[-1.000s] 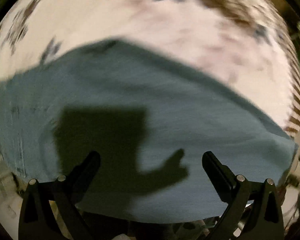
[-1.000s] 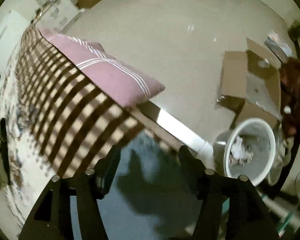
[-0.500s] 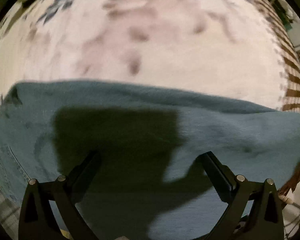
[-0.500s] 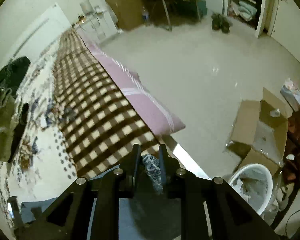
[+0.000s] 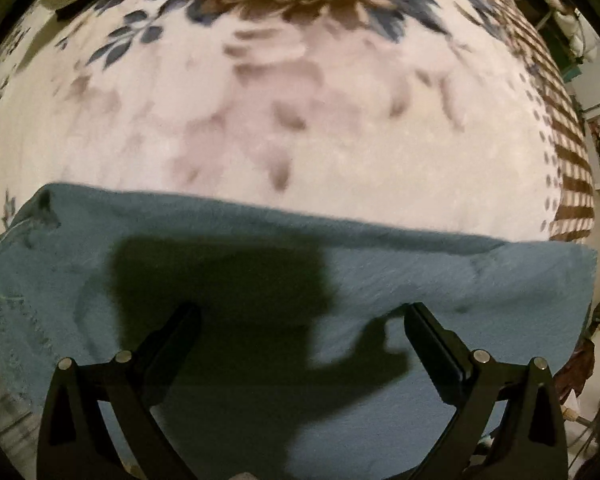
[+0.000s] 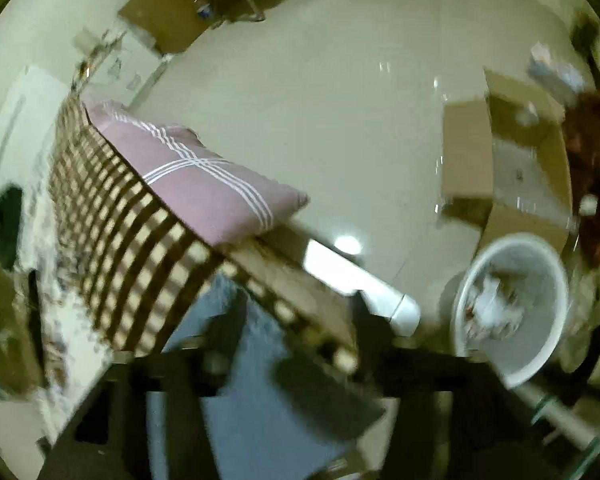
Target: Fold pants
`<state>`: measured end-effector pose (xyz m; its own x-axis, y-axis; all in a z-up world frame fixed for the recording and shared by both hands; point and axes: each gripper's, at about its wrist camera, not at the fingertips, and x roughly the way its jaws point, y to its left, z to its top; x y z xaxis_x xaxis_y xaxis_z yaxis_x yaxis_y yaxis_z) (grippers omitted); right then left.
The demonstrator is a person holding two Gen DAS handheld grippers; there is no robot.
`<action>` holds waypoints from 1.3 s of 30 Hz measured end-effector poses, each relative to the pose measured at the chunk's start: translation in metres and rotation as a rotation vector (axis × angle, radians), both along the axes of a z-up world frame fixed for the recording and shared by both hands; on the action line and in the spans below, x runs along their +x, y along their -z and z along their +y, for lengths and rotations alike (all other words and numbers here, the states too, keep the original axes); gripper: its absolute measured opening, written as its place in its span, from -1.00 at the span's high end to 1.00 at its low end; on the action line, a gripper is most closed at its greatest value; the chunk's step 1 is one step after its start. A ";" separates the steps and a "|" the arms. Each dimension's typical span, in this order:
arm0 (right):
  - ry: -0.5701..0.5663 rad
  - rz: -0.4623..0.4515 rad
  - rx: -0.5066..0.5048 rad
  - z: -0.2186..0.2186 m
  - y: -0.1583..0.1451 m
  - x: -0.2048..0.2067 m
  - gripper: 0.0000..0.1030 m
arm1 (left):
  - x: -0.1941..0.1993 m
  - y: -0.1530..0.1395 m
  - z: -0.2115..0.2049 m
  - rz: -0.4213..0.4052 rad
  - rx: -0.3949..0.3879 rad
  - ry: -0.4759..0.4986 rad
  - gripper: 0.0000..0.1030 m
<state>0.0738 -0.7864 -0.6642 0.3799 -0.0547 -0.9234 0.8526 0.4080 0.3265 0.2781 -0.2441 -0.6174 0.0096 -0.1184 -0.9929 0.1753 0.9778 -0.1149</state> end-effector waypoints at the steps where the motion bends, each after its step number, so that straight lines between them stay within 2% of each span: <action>1: 0.029 -0.018 0.032 0.003 0.003 -0.013 -0.30 | 0.003 0.008 -0.001 0.013 0.005 -0.002 -1.00; 3: 0.099 -0.048 0.126 0.016 0.020 -0.043 -0.31 | 0.006 0.021 -0.007 0.020 0.020 0.000 -1.00; 7: 0.197 -0.138 0.309 0.047 0.071 -0.080 -0.31 | 0.005 0.024 -0.023 0.009 0.054 0.023 -1.00; 9: 0.228 -0.188 0.372 0.058 0.094 -0.089 -0.31 | 0.003 0.024 -0.044 0.009 0.053 0.030 -1.00; 10: 0.254 -0.219 0.383 0.063 0.100 -0.090 -0.31 | 0.001 0.023 -0.041 0.010 0.055 0.038 -1.00; 11: 0.281 -0.264 0.379 0.066 0.103 -0.093 -0.27 | -0.002 0.021 -0.038 0.012 0.060 0.047 -1.00; 12: 0.309 -0.306 0.341 0.070 0.100 -0.096 0.00 | -0.010 0.021 -0.027 0.014 0.062 0.051 -1.00; 13: 0.320 -0.328 0.308 0.072 0.095 -0.097 0.15 | -0.010 0.022 -0.029 0.018 0.063 0.052 -1.00; 16: 0.306 -0.424 0.256 0.082 0.080 -0.092 0.24 | -0.007 0.023 -0.034 0.028 0.068 0.049 -1.00; 18: 0.261 -0.472 0.252 0.083 0.079 -0.085 0.24 | 0.001 0.024 -0.038 0.026 0.077 0.046 -1.00; 20: 0.214 -0.472 0.261 0.080 0.083 -0.074 0.18 | 0.001 0.028 -0.038 0.014 0.083 0.044 -1.00; 21: 0.197 -0.464 0.267 0.077 0.089 -0.069 0.03 | 0.000 0.029 -0.039 0.007 0.085 0.043 -1.00; 24: 0.154 -0.505 0.272 0.071 0.096 -0.054 -0.01 | -0.004 0.038 -0.041 -0.023 0.088 0.040 -1.00; 26: 0.114 -0.492 0.250 0.069 0.088 -0.043 0.07 | -0.006 0.040 -0.041 -0.029 0.088 0.038 -1.00; 27: 0.095 -0.485 0.227 0.070 0.085 -0.038 0.46 | -0.007 0.041 -0.041 -0.028 0.086 0.039 -1.00; 28: 0.078 -0.468 0.196 0.072 0.080 -0.033 0.70 | -0.008 0.039 -0.042 -0.026 0.081 0.040 -1.00; 30: 0.075 -0.450 0.154 0.078 0.068 -0.028 0.75 | -0.011 0.029 -0.041 -0.020 0.057 0.030 -1.00; 32: 0.079 -0.457 0.124 0.085 0.051 -0.027 0.77 | -0.014 0.017 -0.032 -0.028 -0.005 -0.002 -1.00; 35: 0.047 -0.491 0.079 0.102 0.018 -0.022 0.78 | -0.019 -0.008 -0.012 -0.064 -0.068 -0.040 -1.00; 39: -0.053 -0.555 0.036 0.144 -0.039 -0.005 0.79 | -0.028 -0.039 0.027 -0.092 -0.126 -0.087 -1.00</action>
<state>0.0689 -0.6425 -0.6255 0.8108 0.0059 -0.5853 0.5276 0.4258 0.7351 0.2499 -0.2175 -0.5780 0.1156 -0.2363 -0.9648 0.1057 0.9687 -0.2246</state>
